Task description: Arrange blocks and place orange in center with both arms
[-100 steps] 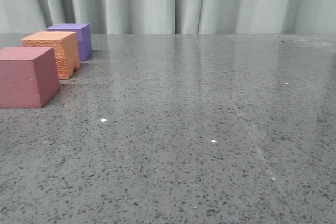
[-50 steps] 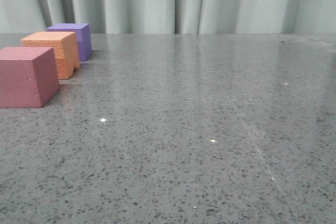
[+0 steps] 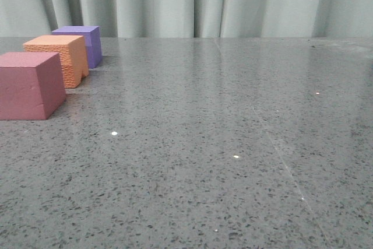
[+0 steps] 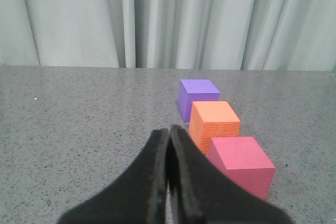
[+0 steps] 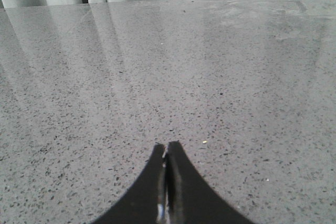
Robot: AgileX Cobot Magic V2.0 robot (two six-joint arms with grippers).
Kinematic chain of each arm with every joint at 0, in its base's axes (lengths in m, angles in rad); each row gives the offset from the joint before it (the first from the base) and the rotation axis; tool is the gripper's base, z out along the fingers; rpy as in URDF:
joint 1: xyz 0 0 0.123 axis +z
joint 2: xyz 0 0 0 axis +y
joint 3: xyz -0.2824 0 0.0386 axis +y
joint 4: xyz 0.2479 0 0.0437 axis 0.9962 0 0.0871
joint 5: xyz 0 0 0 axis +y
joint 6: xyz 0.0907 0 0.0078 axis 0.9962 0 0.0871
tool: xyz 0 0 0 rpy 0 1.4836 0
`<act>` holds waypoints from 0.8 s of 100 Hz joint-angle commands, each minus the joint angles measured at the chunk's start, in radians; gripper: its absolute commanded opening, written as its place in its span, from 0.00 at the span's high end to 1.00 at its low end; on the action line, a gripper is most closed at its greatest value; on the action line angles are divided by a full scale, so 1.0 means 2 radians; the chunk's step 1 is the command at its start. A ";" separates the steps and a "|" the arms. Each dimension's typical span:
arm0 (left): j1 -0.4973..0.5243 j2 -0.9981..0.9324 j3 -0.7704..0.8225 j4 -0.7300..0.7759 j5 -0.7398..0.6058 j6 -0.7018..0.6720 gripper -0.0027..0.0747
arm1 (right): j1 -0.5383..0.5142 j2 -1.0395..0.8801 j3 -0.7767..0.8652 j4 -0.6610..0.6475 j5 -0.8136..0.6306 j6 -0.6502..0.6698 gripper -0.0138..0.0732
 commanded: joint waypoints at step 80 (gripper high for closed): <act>0.085 0.008 0.188 -0.202 -0.259 0.207 0.99 | -0.002 -0.012 -0.007 -0.004 -0.043 -0.001 0.92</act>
